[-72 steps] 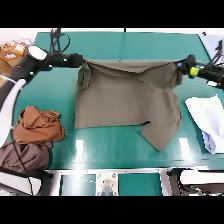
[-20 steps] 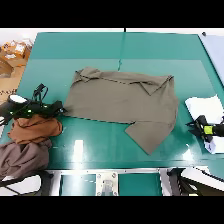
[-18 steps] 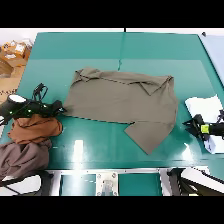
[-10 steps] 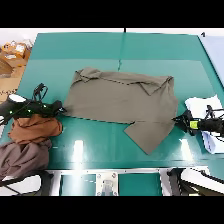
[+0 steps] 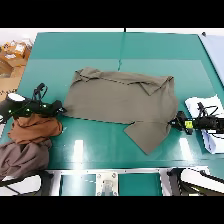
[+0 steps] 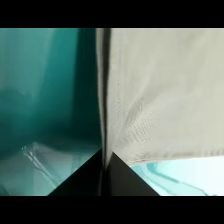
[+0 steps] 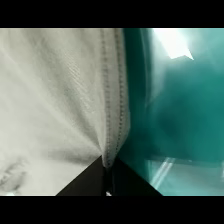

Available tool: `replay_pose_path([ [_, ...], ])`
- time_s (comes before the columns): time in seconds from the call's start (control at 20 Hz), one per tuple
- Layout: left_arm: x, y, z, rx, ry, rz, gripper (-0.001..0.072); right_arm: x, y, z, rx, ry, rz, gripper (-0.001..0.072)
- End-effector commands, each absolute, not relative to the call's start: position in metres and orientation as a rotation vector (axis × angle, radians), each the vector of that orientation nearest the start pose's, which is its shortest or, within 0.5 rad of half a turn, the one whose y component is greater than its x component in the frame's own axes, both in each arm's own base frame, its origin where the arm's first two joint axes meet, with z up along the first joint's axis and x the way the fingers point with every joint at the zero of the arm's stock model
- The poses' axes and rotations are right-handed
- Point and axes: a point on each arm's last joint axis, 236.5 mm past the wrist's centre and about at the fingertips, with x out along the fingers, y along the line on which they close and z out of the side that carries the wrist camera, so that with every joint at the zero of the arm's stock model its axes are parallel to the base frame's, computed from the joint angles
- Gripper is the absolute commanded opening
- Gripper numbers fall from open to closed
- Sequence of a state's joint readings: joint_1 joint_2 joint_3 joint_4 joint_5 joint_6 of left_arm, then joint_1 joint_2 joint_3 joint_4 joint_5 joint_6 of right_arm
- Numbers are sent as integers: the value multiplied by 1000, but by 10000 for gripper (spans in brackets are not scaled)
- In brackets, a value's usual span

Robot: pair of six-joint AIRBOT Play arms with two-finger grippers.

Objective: Fold the shirts.

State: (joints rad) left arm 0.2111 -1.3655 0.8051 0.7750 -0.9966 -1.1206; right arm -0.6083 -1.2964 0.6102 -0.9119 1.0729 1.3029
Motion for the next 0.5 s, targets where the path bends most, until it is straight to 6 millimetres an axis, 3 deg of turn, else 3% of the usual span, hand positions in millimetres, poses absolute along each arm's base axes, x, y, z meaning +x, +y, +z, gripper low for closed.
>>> replay_pose_path([
  [0.0,355,-69,-43,-596,1317,-361,21,300,-37,-66,948,1321,17,16],
  [0.1,371,-63,13,-511,1244,-384,21,335,-46,5,884,1188,94,16],
  [0.2,385,-56,98,-413,1084,-392,21,363,-52,105,772,989,160,16],
  [0.3,387,-55,211,-303,821,-396,21,369,-52,217,617,766,171,16],
  [0.35,378,-57,274,-239,663,-396,22,364,-49,275,536,644,166,16],
  [0.45,338,-64,393,-123,353,-387,22,340,-35,372,431,422,145,17],
])
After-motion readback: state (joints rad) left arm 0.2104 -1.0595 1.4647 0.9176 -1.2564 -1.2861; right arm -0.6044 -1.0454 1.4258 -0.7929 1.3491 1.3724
